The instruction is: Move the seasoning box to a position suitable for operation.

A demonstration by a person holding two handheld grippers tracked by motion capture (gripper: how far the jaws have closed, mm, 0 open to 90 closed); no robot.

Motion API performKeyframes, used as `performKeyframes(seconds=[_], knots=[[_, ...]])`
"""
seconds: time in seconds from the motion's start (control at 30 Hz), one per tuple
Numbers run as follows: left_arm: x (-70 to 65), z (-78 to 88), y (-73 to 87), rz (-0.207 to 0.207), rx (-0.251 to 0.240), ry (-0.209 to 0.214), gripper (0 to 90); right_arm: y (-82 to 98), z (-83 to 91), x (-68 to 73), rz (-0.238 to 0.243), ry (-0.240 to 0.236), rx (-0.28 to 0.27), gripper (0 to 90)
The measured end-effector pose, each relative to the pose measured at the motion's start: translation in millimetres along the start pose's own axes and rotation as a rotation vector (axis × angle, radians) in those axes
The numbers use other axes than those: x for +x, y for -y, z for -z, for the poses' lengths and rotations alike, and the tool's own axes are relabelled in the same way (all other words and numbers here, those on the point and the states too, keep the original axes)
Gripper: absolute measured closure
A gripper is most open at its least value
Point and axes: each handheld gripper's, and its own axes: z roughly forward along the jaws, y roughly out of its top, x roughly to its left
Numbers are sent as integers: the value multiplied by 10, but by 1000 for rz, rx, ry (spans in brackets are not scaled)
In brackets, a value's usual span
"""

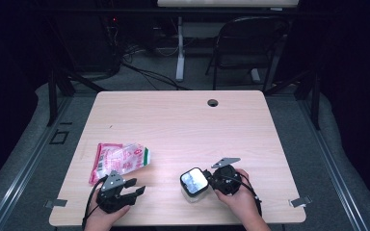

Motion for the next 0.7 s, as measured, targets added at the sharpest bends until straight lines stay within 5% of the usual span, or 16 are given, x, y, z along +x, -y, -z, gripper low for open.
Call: performKeyframes(seconds=[0.5, 0.7], knots=[[-50, 11, -55, 4, 15, 21, 559, -128, 450, -35, -3, -42, 29, 718], [-89, -2, -76, 6, 21, 26, 571, -286, 529, -50, -19, -64, 15, 780]])
